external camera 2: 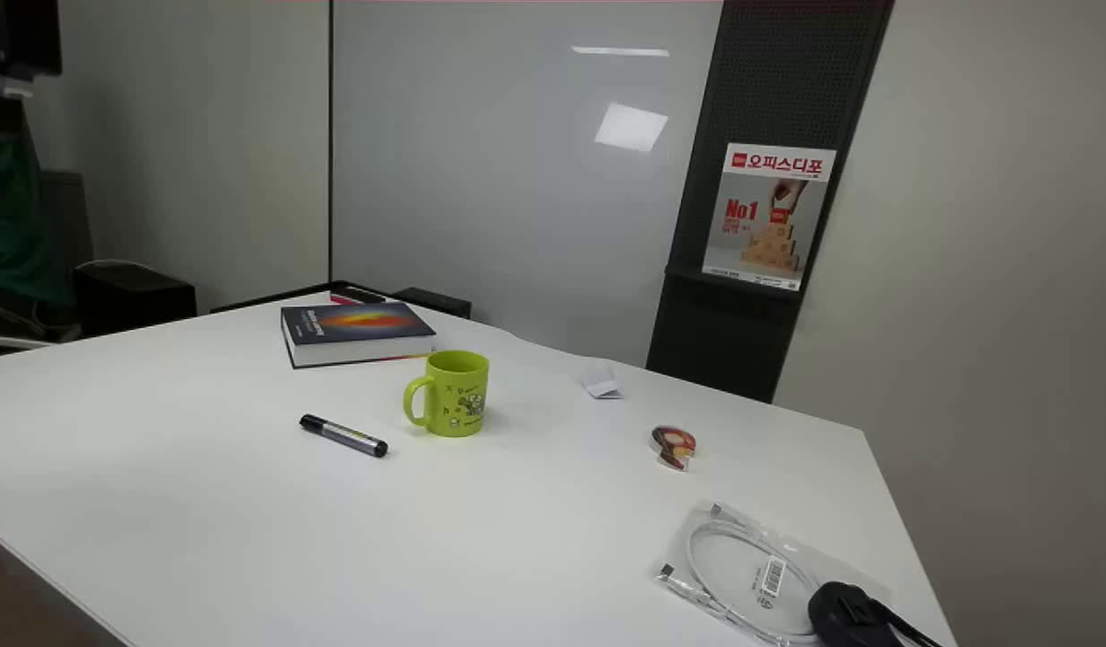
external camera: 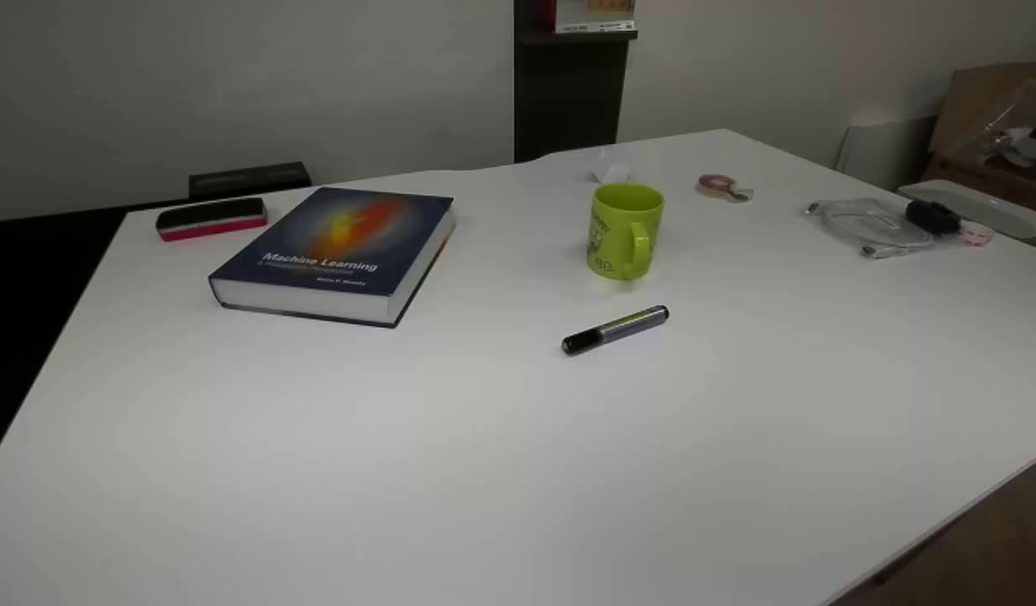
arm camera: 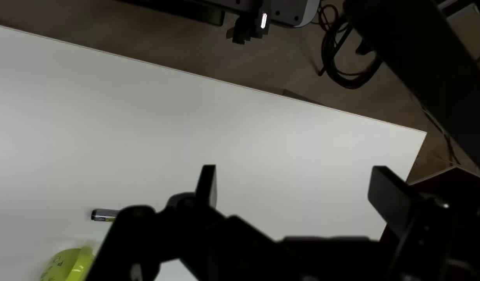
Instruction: Put the marker into the green cup.
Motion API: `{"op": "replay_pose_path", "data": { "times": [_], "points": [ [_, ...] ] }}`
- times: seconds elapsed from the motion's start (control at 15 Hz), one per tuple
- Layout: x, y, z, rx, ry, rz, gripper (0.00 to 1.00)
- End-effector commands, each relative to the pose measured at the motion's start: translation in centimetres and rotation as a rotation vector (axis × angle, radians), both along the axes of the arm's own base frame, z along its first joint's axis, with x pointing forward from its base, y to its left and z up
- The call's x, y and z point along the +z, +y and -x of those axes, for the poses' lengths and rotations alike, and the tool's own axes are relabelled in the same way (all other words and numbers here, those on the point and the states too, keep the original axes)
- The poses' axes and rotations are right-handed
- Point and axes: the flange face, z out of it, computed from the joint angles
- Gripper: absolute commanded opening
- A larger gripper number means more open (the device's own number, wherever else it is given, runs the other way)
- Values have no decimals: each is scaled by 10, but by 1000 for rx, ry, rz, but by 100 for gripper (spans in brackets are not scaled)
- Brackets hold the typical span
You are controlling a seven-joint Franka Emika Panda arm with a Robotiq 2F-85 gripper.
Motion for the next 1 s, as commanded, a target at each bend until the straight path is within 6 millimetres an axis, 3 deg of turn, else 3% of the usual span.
{"op": "replay_pose_path", "data": {
  "times": [0.0,0.67,0.93],
  "points": [
    [1,0,0,0,0,0,100],
    [1,0,0,1,0,1,100],
    [-6,-19,-27,92,-111,89,100]
  ]
}}
